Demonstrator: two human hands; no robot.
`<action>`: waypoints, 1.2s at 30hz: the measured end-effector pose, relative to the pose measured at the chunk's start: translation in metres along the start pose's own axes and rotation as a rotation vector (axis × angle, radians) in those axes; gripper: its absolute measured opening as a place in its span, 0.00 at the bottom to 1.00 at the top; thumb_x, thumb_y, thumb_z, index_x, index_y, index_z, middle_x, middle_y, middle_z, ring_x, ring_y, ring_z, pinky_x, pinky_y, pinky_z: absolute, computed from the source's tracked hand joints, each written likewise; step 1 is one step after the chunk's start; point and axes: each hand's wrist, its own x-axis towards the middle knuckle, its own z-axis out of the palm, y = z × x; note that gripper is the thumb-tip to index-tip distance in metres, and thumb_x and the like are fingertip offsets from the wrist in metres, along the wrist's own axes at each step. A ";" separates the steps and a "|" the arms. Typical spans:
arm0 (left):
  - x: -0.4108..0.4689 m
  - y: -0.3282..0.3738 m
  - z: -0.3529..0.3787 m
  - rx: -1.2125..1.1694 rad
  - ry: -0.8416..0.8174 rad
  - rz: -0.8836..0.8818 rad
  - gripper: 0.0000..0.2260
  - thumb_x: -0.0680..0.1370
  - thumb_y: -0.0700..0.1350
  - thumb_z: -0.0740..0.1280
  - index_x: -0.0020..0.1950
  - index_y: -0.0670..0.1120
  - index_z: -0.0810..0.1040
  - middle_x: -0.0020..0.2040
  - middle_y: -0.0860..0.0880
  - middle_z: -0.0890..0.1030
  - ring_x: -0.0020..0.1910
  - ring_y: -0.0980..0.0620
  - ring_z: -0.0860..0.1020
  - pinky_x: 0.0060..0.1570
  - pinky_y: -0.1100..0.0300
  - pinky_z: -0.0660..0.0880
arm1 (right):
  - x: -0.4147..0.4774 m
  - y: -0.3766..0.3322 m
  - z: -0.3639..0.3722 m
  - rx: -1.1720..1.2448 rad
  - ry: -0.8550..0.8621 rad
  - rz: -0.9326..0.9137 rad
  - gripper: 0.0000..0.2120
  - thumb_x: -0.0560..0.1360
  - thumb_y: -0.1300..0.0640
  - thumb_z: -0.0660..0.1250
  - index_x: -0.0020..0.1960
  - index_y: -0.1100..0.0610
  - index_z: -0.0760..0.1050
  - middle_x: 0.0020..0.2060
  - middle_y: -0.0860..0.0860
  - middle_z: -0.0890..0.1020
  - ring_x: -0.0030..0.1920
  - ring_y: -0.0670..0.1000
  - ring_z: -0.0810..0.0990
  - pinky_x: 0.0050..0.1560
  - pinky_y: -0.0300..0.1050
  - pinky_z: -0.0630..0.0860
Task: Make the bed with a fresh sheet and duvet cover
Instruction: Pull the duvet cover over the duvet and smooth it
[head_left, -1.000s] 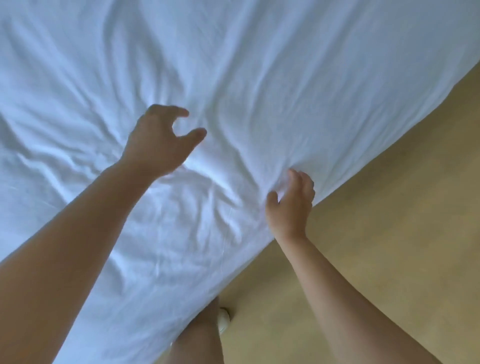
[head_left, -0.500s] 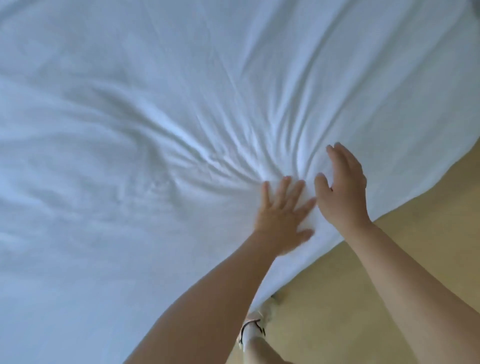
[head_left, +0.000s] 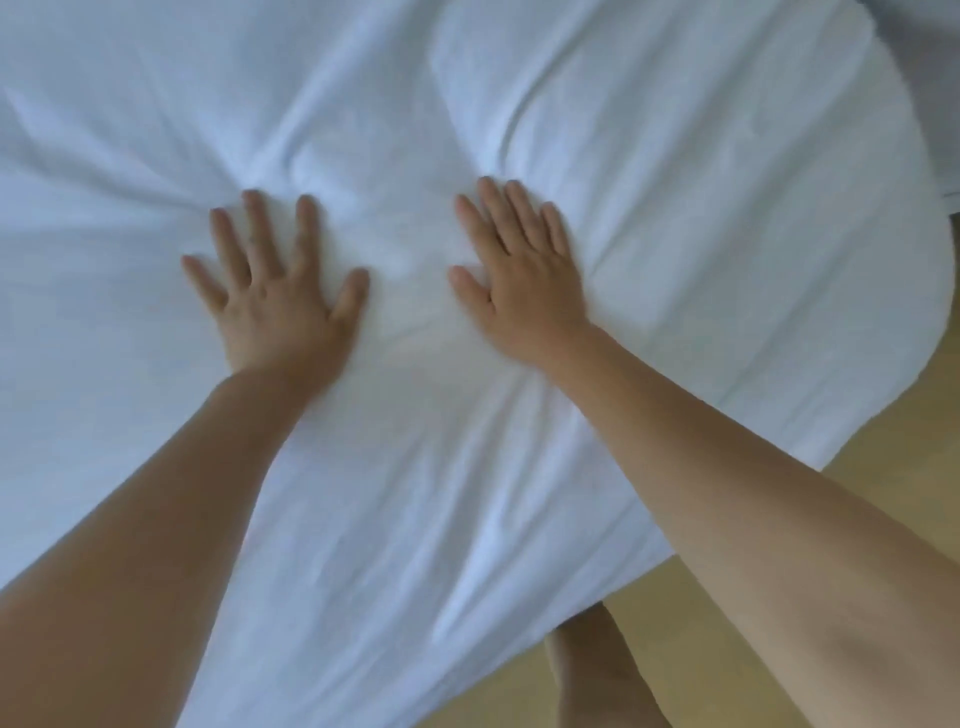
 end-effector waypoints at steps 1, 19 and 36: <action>-0.004 0.035 0.014 -0.005 -0.002 0.051 0.32 0.78 0.63 0.52 0.78 0.54 0.46 0.78 0.44 0.43 0.76 0.39 0.41 0.70 0.38 0.38 | -0.012 0.035 0.001 -0.004 -0.010 0.091 0.32 0.75 0.41 0.48 0.76 0.53 0.59 0.75 0.53 0.61 0.75 0.55 0.58 0.72 0.50 0.46; -0.091 0.413 0.123 0.260 -0.288 0.645 0.33 0.75 0.68 0.47 0.69 0.61 0.29 0.70 0.52 0.26 0.73 0.40 0.32 0.66 0.35 0.33 | -0.180 0.340 0.008 1.174 0.210 1.675 0.32 0.77 0.37 0.57 0.65 0.64 0.64 0.52 0.54 0.76 0.53 0.54 0.77 0.50 0.44 0.72; -0.035 0.402 0.100 0.172 -0.078 0.927 0.28 0.75 0.59 0.56 0.72 0.47 0.63 0.73 0.40 0.65 0.73 0.42 0.58 0.69 0.41 0.50 | -0.181 0.391 0.000 0.771 0.342 1.590 0.20 0.77 0.61 0.58 0.68 0.64 0.65 0.64 0.59 0.70 0.64 0.57 0.68 0.61 0.45 0.63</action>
